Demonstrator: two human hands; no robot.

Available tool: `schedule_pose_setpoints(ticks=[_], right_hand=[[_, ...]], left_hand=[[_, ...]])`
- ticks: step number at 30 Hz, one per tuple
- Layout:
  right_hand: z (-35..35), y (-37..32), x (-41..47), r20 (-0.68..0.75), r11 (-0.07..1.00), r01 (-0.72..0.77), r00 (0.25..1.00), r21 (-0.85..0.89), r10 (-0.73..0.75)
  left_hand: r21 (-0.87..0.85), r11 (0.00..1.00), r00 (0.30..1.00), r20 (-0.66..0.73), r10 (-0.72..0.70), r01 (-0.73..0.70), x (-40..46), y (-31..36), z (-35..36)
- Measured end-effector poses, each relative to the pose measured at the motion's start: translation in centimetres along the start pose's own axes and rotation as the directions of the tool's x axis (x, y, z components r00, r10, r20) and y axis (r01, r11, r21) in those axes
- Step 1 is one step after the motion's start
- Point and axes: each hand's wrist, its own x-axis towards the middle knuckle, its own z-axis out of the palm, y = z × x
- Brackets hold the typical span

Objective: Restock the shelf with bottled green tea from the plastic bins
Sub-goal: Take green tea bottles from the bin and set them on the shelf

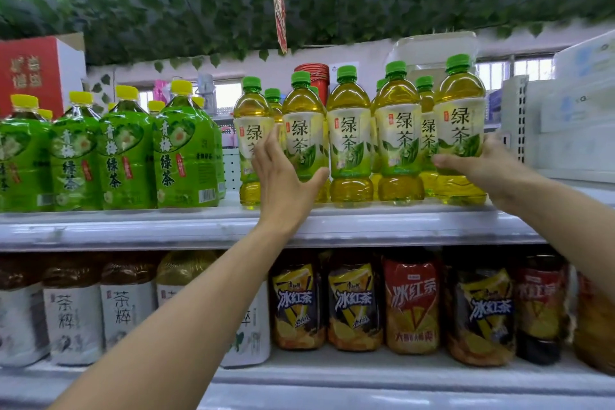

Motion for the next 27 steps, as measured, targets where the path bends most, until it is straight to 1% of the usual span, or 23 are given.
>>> schedule_pose_setpoints(ticks=[6, 9, 11, 13, 14, 15, 16, 17, 18, 19, 20, 21, 22, 24, 27], right_hand=[[-0.8, -0.4, 0.1, 0.110, 0.990, -0.022, 0.993, -0.139, 0.038], [-0.9, -0.6, -0.1, 0.115, 0.981, -0.021, 0.992, -0.194, 0.044], [-1.0, -0.7, -0.3, 0.134, 0.980, 0.000, 0.991, -0.200, 0.028], [-1.1, -0.6, -0.3, 0.145, 0.979, 0.016, 0.989, -0.205, 0.014], [-1.1, -0.6, -0.3, 0.151, 0.978, 0.019, 0.989, -0.207, 0.013], [-1.0, -0.6, -0.3, 0.150, 0.979, 0.018, 0.989, -0.204, 0.013], [-1.0, -0.6, -0.2, 0.144, 0.978, 0.014, 0.989, -0.209, 0.017], [-1.0, -0.6, -0.2, 0.143, 0.977, 0.010, 0.989, -0.215, 0.021], [-1.0, -0.5, -0.1, 0.151, 0.975, 0.010, 0.988, -0.221, 0.025], [-1.0, -0.6, -0.1, 0.173, 0.974, 0.011, 0.985, -0.225, 0.029], [-1.1, -0.6, -0.2, 0.190, 0.973, 0.011, 0.981, -0.232, 0.034], [-1.1, -0.7, -0.2, 0.200, 0.974, 0.009, 0.979, -0.227, 0.038], [-1.2, -0.7, -0.3, 0.202, 0.976, 0.009, 0.979, -0.218, 0.036], [-1.1, -1.0, -0.7, 0.202, 0.981, 0.010, 0.979, -0.195, 0.031], [-0.7, -1.1, -0.8, 0.196, 0.977, 0.008, 0.980, -0.215, 0.035]], left_hand=[[-0.027, 0.998, 0.996, 0.079, -0.048, 0.051, 0.1, 0.2, -0.1], [-0.041, 0.998, 0.994, 0.097, -0.041, 0.045, 0.4, 0.8, -0.4], [-0.005, 1.000, 0.999, 0.035, 0.015, -0.015, 0.6, 1.0, -0.8], [0.094, 0.993, 0.992, -0.099, 0.078, -0.069, 0.9, 0.6, -1.6], [0.115, 0.992, 0.985, -0.153, 0.074, -0.056, 1.2, 0.2, -2.0], [0.098, 0.995, 0.984, -0.176, 0.026, -0.009, 1.7, -0.2, -2.5], [0.050, 0.995, 0.985, -0.155, -0.073, 0.081, 2.2, -0.8, -2.9], [-0.014, 0.981, 0.976, -0.092, -0.196, 0.195, 2.7, -1.2, -3.3], [-0.082, 0.950, 0.953, 0.008, -0.302, 0.301, 3.1, -1.5, -3.8], [-0.159, 0.909, 0.921, 0.120, -0.370, 0.386, 3.4, -1.7, -4.3], [-0.224, 0.868, 0.890, 0.224, -0.398, 0.444, 3.6, -1.9, -4.6], [-0.258, 0.843, 0.866, 0.314, -0.390, 0.473, 3.7, -2.1, -4.8], [-0.264, 0.838, 0.852, 0.373, -0.367, 0.477, 3.8, -2.2, -5.2], [-0.272, 0.844, 0.847, 0.416, -0.331, 0.463, 4.0, -2.7, -5.5], [-0.295, 0.838, 0.856, 0.401, -0.327, 0.459, 4.2, -3.1, -5.4]])
